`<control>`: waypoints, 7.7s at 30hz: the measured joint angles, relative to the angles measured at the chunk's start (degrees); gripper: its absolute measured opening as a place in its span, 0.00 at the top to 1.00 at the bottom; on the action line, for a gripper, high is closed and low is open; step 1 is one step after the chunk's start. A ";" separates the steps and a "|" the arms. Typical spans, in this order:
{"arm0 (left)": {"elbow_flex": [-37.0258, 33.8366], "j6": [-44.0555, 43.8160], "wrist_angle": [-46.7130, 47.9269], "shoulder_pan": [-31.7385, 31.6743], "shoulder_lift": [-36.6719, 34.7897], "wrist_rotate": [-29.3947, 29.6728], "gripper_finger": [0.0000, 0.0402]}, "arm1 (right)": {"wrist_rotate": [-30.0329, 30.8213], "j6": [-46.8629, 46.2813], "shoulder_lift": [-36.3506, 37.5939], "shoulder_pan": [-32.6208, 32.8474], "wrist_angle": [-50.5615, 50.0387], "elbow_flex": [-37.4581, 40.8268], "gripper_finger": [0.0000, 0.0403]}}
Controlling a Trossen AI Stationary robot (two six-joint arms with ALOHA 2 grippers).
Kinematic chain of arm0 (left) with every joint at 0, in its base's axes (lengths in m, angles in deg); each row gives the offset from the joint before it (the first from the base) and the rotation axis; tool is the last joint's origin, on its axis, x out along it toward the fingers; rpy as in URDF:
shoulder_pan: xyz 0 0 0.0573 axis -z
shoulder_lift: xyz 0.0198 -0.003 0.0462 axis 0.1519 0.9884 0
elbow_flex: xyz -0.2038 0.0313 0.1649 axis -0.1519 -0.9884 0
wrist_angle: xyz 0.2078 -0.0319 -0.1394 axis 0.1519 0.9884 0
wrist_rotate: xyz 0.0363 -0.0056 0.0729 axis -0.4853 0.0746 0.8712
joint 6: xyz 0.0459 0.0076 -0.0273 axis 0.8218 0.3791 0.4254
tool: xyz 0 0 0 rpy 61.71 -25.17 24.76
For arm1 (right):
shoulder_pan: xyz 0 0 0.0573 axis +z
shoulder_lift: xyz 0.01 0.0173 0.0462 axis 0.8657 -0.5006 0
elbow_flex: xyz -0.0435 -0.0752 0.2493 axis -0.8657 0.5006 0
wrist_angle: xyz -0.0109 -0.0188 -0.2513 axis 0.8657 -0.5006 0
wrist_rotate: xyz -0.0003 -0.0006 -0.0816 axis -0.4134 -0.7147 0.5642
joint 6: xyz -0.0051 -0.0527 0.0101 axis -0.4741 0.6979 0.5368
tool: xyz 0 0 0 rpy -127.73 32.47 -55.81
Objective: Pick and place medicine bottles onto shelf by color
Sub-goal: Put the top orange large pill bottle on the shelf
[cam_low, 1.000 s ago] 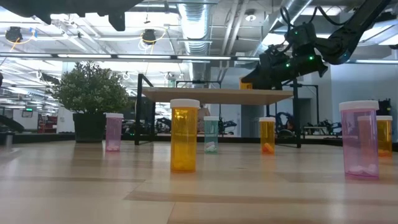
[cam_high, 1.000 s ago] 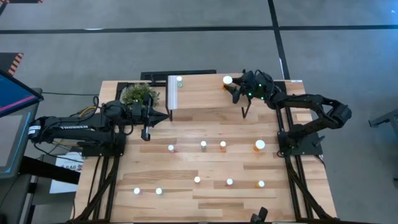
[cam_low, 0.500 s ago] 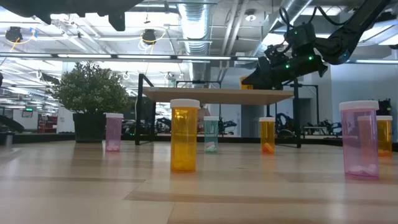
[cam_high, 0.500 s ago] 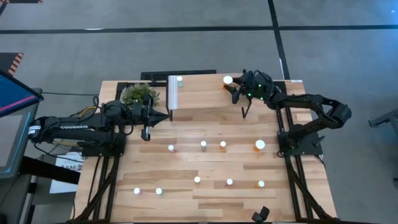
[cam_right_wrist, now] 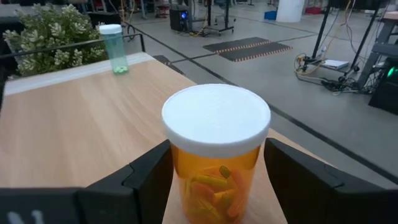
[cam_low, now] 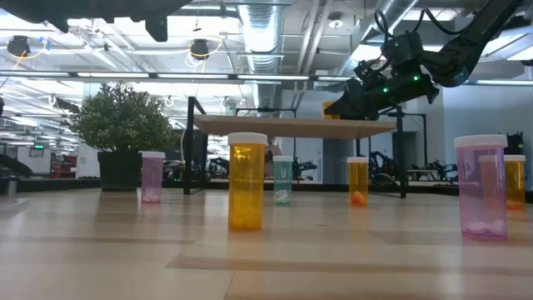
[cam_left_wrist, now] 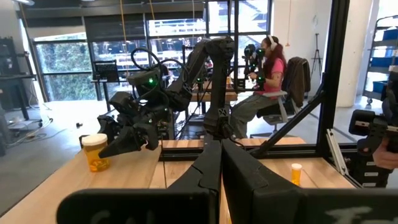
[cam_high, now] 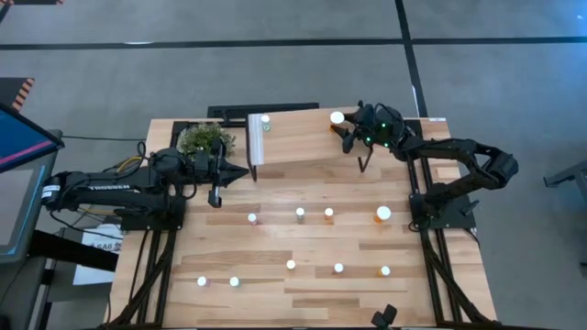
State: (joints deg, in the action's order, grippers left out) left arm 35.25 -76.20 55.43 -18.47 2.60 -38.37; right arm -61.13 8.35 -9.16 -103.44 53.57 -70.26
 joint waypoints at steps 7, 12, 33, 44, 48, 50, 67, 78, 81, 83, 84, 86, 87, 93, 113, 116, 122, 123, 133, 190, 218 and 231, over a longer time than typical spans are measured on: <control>0.00 0.02 0.02 0.00 0.01 0.01 1.00 | -0.07 -0.63 0.00 0.00 0.14 0.00 0.39; 0.00 0.04 0.09 0.00 0.02 0.04 1.00 | 0.00 -3.34 0.00 0.00 0.10 0.07 0.44; 3.36 5.95 9.74 -0.02 13.61 14.23 1.00 | -0.01 -5.62 0.03 0.02 -0.16 0.02 0.44; 3.80 10.00 19.71 -0.02 14.25 10.13 1.00 | -0.26 -5.74 0.04 0.02 -0.19 0.00 0.44; 3.80 11.83 24.14 0.00 14.25 11.07 1.00 | -0.33 -5.79 0.04 0.02 -0.21 0.00 0.44; 3.80 11.89 24.50 0.00 14.25 13.31 1.00 | -0.35 -5.79 0.04 0.02 -0.21 0.00 0.44; 3.85 11.07 24.78 -3.49 14.22 22.28 1.00 | 0.54 -5.64 0.06 1.43 -0.21 -0.04 0.44; 3.85 9.14 26.02 -6.24 14.27 25.82 1.00 | -0.55 -5.40 0.15 1.90 -1.09 -0.15 0.40; 3.85 8.82 26.05 -6.61 14.26 25.61 1.00 | -0.54 -5.36 0.17 1.88 -1.67 -0.15 0.37; 3.85 8.81 26.05 -6.78 14.25 25.62 1.00 | -0.52 -5.35 0.17 1.88 -1.80 -0.15 0.35; 3.85 8.79 26.05 -6.80 14.25 25.62 1.00 | -0.52 -5.35 0.17 1.88 -1.85 -0.15 0.35; 3.85 8.81 26.08 -6.80 14.25 25.62 1.00 | -0.51 -5.26 0.17 1.88 -1.89 -0.15 0.34; 3.85 8.79 26.08 -6.80 14.25 25.62 1.00 | -0.50 -5.22 0.17 1.88 -1.90 -0.15 0.34; 3.85 8.81 26.12 -6.80 14.25 25.66 1.00 | -0.40 -3.88 0.13 1.88 -2.02 -0.11 0.33; 3.82 9.07 26.23 -6.86 14.25 26.12 1.00 | 1.28 -0.68 -0.07 1.86 1.87 0.13 0.33; 3.80 9.07 26.22 -6.86 14.25 26.11 1.00 | 2.02 -1.08 -0.07 1.77 1.97 0.13 0.33; 3.78 9.09 26.25 -6.86 14.25 26.90 1.00 | 3.41 -4.20 0.00 1.21 0.08 0.04 0.33; 3.78 9.08 26.24 -6.86 14.25 27.28 1.00 | 4.09 -5.02 0.08 0.91 -0.42 -0.02 0.33; 3.78 9.09 26.21 -6.88 14.25 27.73 1.00 | 4.69 -11.83 0.15 -0.52 -2.91 -0.11 0.33; 3.78 8.57 26.12 -6.88 14.25 28.00 1.00 | 1.22 -13.13 0.07 2.18 -1.05 -0.02 0.33; 3.78 8.90 26.12 -6.88 14.25 27.88 1.00 | 1.14 -5.74 0.00 5.18 0.57 0.05 0.31; 3.78 8.92 26.14 -6.86 14.25 27.74 1.00 | 1.23 -5.33 0.04 5.11 1.91 0.13 0.31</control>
State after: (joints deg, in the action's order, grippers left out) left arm 39.03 -67.28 81.57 -25.34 16.84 -10.63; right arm -59.89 3.02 -9.12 -98.33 55.48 -70.13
